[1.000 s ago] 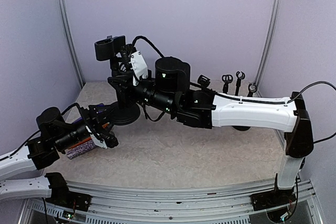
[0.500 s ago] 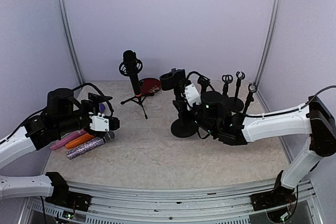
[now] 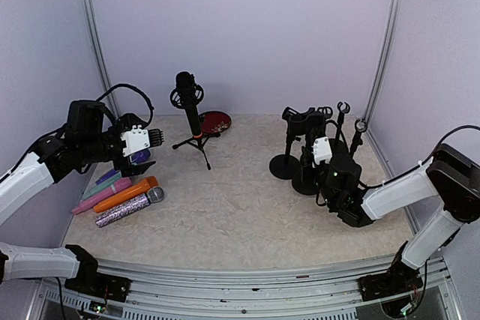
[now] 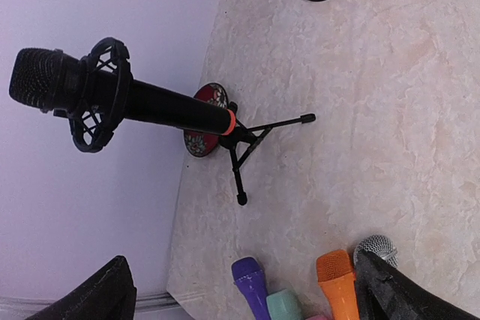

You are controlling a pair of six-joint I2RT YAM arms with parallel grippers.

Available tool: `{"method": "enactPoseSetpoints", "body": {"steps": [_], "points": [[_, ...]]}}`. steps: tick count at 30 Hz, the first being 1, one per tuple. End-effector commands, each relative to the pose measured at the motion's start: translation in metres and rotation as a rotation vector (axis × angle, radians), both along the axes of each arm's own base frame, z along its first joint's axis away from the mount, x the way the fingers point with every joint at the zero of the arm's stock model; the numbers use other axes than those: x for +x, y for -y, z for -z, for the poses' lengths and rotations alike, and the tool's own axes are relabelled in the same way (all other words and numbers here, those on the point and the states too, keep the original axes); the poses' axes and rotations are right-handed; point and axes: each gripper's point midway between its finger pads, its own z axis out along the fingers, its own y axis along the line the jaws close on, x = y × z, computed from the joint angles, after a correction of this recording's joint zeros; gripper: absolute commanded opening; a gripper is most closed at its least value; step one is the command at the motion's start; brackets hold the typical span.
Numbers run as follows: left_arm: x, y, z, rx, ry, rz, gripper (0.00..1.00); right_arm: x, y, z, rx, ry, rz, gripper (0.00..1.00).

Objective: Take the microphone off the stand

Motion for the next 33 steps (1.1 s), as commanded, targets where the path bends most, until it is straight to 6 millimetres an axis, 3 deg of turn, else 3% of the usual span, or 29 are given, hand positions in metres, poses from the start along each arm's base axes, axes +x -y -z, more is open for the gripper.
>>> {"method": "enactPoseSetpoints", "body": {"steps": [1,11,17,21,26,33], "points": [[0.002,-0.004,0.000,-0.119,-0.156,-0.067,0.99,0.006,0.018,-0.022,0.108,0.118,0.076,0.00],[0.020,-0.033,-0.007,-0.200,-0.226,-0.145,0.99,0.010,0.030,0.019,0.089,0.068,0.124,0.00],[0.026,-0.043,-0.007,-0.245,-0.276,-0.193,0.99,0.006,0.025,0.044,0.089,-0.035,0.081,0.72],[0.025,-0.042,-0.008,-0.253,-0.303,-0.193,0.99,0.000,0.027,0.054,0.121,-0.106,0.066,0.99],[0.025,-0.040,-0.013,-0.274,-0.340,-0.192,0.99,-0.022,0.025,0.071,0.139,-0.207,0.032,1.00],[0.024,-0.036,-0.024,-0.304,-0.357,-0.183,0.99,-0.071,0.033,0.121,0.121,-0.437,0.111,1.00]]}}
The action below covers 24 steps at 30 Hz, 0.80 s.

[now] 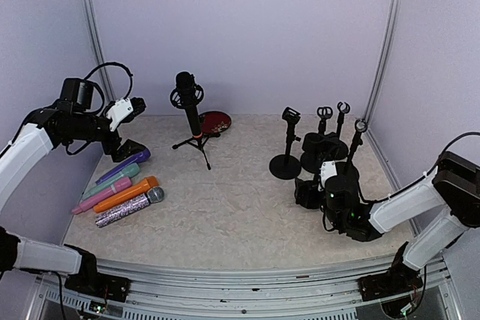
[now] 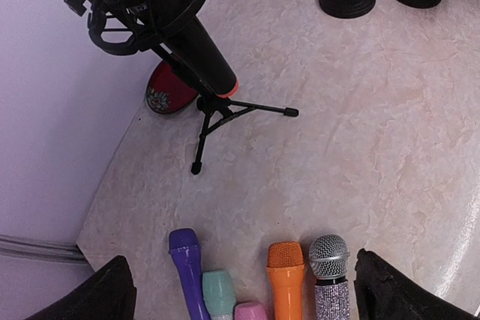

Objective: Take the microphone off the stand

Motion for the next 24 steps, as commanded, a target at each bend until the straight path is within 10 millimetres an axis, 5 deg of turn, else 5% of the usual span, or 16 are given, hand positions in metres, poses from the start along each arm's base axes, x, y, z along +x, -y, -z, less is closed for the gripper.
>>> {"method": "enactPoseSetpoints", "body": {"steps": [1,6,11,24], "points": [[-0.004,0.005,-0.011,-0.049,-0.026,0.009,0.99,-0.038,0.018,0.050,-0.011,-0.214,0.075,0.99],[-0.002,0.007,-0.011,-0.064,-0.049,0.008,0.99,-0.071,0.035,0.086,0.006,-0.366,0.143,0.93],[0.000,0.007,-0.013,-0.071,-0.052,0.004,0.99,-0.078,0.044,0.106,-0.017,-0.442,0.208,0.87],[-0.001,0.001,-0.038,-0.064,0.028,-0.023,0.99,-0.018,0.038,0.122,-0.006,-0.467,0.242,0.74]]}}
